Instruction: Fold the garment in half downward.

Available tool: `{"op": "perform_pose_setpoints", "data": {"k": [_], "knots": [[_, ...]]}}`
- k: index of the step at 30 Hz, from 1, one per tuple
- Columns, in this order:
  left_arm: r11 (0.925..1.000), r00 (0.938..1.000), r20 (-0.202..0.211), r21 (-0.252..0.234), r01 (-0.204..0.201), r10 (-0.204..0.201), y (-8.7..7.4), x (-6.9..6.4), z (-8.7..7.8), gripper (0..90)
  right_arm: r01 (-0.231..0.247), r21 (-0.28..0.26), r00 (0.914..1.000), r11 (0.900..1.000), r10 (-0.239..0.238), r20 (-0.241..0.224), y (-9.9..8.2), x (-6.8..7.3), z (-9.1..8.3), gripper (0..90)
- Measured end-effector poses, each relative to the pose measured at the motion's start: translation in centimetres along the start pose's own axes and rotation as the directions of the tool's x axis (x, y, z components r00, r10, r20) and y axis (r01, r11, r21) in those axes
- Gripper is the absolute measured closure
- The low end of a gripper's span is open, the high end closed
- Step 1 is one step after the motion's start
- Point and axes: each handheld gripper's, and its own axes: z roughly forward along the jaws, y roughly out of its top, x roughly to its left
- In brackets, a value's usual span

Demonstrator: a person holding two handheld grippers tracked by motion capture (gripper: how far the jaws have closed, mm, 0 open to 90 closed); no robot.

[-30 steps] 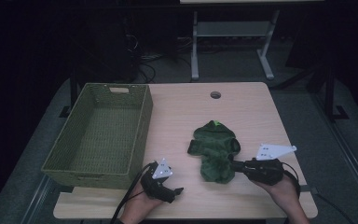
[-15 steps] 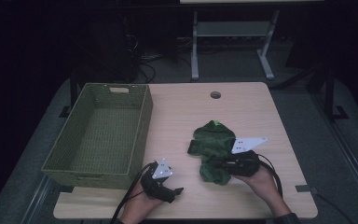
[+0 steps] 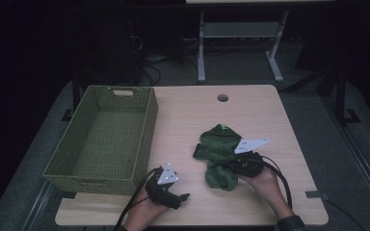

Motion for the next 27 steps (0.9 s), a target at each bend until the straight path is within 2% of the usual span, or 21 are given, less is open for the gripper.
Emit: {"op": "perform_pose_setpoints", "data": {"k": [5, 12, 15, 18, 21, 27], "knots": [[1.0, 1.0, 0.002, 0.0, 0.004, -0.004, 0.0, 0.0, 0.0, 12.5, -0.005, 0.058, 0.9997, 0.9983, 0.006, -0.023, -0.6, 0.0, 1.5, 89.9], [1.0, 1.0, 0.002, 0.0, 0.007, -0.007, 0.0, -0.1, 0.0, 12.4, -0.061, 0.127, 0.9969, 0.9901, 0.067, -0.043, -0.8, -0.4, 2.1, 90.0], [1.0, 0.9999, 0.004, 0.0, 0.009, -0.009, 0.0, -0.1, 0.0, 12.4, -0.041, 0.128, 0.9988, 0.991, 0.044, -0.021, -0.8, 0.0, 2.1, 90.0], [1.0, 0.9999, 0.004, -0.001, 0.009, -0.009, 0.0, -0.1, 0.0, 12.4, -0.027, 0.101, 0.9995, 0.9945, 0.029, -0.013, -0.6, 0.0, 1.7, 89.4], [1.0, 0.9999, 0.004, -0.001, 0.009, -0.009, 0.0, -0.1, 0.0, 12.4, -0.032, 0.069, 0.9995, 0.9971, 0.032, 0.002, -0.3, -0.1, 0.8, 80.7], [1.0, 1.0, 0.002, -0.001, 0.007, -0.007, 0.0, 0.0, 0.0, 12.7, -0.032, 0.017, 0.9993, 0.9994, 0.031, 0.022, 0.1, -0.3, -0.9, 70.9]]}}
